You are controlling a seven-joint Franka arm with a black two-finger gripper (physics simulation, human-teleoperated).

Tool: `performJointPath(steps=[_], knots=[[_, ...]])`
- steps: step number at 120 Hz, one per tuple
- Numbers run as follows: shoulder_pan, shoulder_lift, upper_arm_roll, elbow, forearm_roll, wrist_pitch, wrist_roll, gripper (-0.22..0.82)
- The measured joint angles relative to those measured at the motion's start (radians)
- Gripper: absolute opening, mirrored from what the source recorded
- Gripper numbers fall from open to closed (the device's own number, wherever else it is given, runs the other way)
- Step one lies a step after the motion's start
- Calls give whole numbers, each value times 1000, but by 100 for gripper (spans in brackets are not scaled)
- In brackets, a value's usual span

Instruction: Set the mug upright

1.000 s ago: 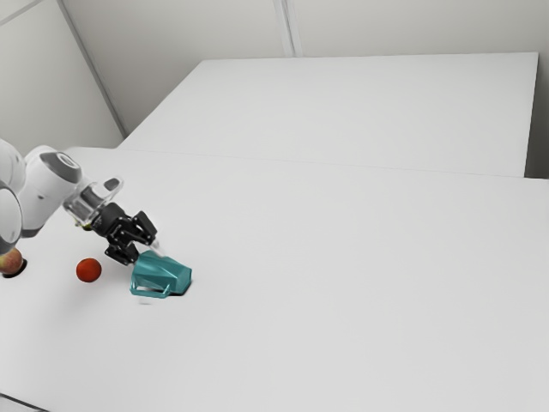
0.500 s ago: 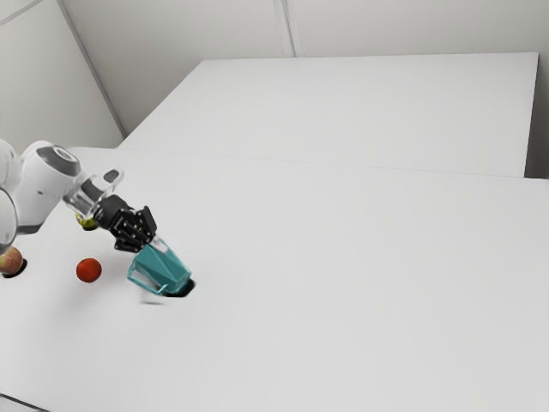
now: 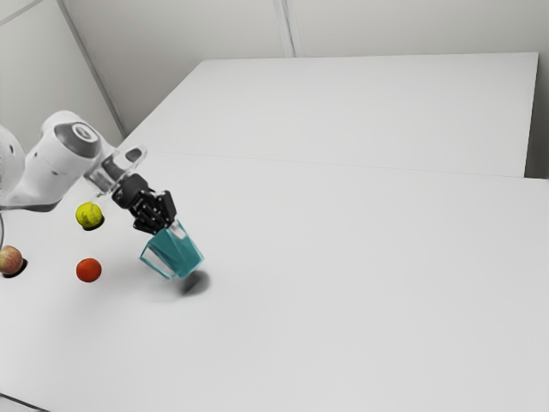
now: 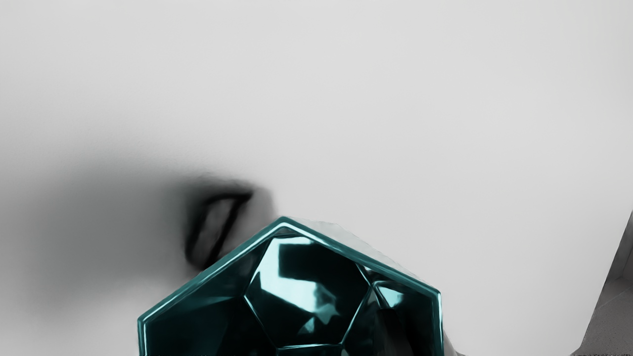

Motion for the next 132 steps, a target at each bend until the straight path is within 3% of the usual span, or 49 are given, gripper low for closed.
performJointPath(steps=[17,73,132], knots=[[-115,-63,0,-59,83,123,-31,-16],[-300,-145,6,-170,411,408,-208,-15],[-435,-144,10,-205,655,515,-431,-16]])
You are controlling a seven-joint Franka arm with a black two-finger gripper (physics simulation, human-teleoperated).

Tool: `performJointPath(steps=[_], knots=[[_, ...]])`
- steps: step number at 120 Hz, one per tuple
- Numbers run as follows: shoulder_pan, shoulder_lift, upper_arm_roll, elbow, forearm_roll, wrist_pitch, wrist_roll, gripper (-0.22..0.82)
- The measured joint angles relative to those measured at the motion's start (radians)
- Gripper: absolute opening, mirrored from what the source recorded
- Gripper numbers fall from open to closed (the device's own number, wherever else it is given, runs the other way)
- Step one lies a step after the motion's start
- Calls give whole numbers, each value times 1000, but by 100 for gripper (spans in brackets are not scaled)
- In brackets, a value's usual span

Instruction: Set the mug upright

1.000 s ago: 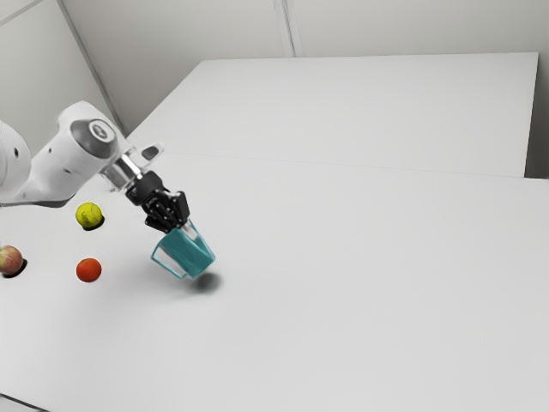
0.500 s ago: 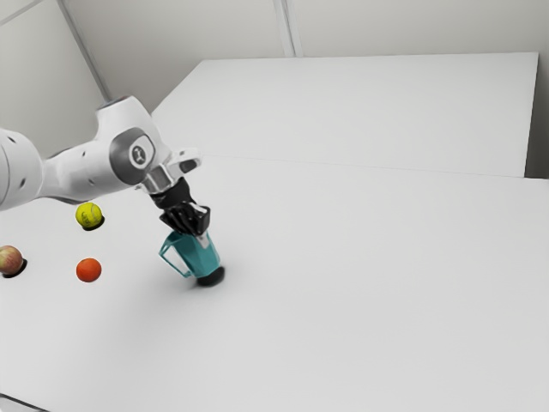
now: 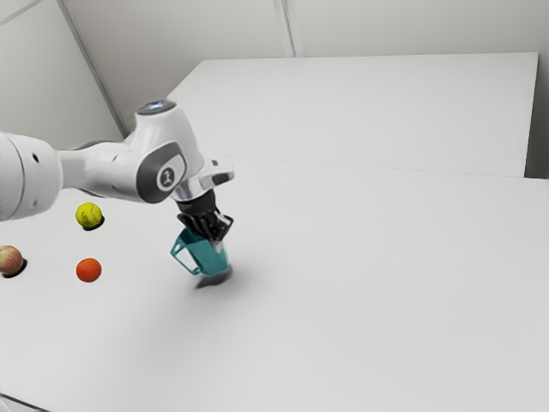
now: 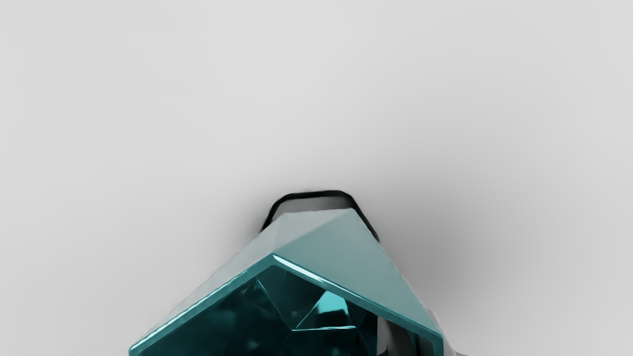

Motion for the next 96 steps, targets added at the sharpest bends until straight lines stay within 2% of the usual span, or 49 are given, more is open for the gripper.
performJointPath(steps=[30,48,96], knots=[[75,56,1,4,11,8,-61,-17],[35,57,17,7,39,1,-93,-17],[46,68,20,8,58,-6,-149,-16]])
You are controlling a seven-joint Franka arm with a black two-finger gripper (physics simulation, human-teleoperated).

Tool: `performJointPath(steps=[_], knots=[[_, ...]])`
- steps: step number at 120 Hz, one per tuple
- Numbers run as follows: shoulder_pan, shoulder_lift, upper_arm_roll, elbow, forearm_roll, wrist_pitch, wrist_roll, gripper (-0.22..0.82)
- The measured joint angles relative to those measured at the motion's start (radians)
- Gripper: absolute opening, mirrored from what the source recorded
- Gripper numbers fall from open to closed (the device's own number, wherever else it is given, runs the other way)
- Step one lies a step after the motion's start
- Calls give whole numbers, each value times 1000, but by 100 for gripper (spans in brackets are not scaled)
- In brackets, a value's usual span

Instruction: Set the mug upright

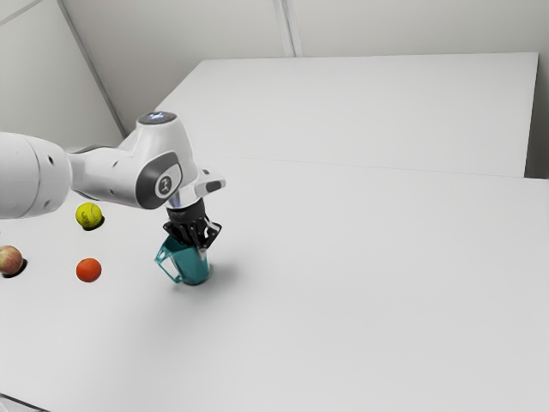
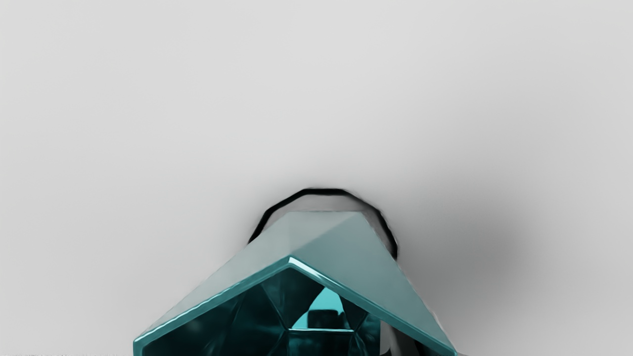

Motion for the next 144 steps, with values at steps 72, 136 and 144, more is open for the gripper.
performJointPath(steps=[72,136,144], knots=[[-5,-51,0,86,36,-70,-18,55],[130,-120,-153,399,94,-347,-3,60],[140,-122,-162,432,96,-379,3,60]])
